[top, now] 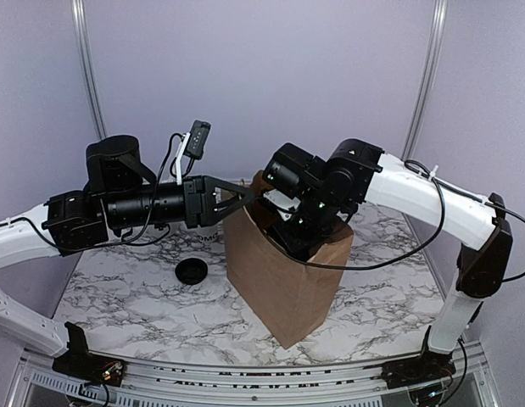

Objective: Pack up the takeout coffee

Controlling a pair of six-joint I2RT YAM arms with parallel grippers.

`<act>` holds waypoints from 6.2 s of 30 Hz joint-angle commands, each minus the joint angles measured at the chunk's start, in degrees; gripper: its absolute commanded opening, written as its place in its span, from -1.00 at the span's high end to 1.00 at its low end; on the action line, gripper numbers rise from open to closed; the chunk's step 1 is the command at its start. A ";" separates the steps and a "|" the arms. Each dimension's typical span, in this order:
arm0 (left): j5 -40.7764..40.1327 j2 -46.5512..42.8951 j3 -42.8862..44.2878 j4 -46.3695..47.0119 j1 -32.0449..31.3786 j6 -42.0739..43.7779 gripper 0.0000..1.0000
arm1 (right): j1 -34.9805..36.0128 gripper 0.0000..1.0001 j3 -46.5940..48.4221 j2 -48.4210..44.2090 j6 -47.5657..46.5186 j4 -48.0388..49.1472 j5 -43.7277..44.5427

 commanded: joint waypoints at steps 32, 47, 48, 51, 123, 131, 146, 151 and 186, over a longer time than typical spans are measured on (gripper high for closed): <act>-5.71 -3.83 -3.03 -3.53 0.15 0.05 1.00 | -6.15 -0.02 0.39 1.61 -6.96 -2.06 -7.55; -11.93 -6.14 -4.56 -4.68 0.15 -0.69 1.00 | -3.91 -0.02 -7.00 0.61 -6.65 -0.44 -4.37; -12.08 -6.31 -4.66 -4.60 0.10 -0.72 1.00 | -3.85 -0.02 -7.35 0.49 -6.54 -0.20 -4.26; -12.42 -6.46 -4.84 -4.60 0.14 -0.69 1.00 | -3.75 -0.02 -8.30 0.31 -6.43 0.40 -4.78; -21.23 -4.10 -3.65 -6.74 0.14 -1.19 1.00 | 0.81 -0.66 -4.92 -1.14 -1.01 -1.44 -3.61; -20.78 -4.17 -3.88 -6.28 0.15 -1.27 1.00 | 0.99 -0.71 -0.75 -0.74 -1.24 -2.94 -3.65; -19.56 -3.52 -3.45 -5.95 0.14 -0.97 1.00 | 1.08 -0.73 5.74 -0.05 -1.61 -5.05 -2.81; -19.04 -3.78 -3.20 -5.85 0.13 -0.86 1.00 | 1.08 -0.74 7.05 0.26 -1.57 -4.70 -1.62; -10.95 1.69 3.18 -5.20 0.15 -0.90 1.00 | -0.23 -0.77 4.05 -7.02 -2.39 13.56 5.66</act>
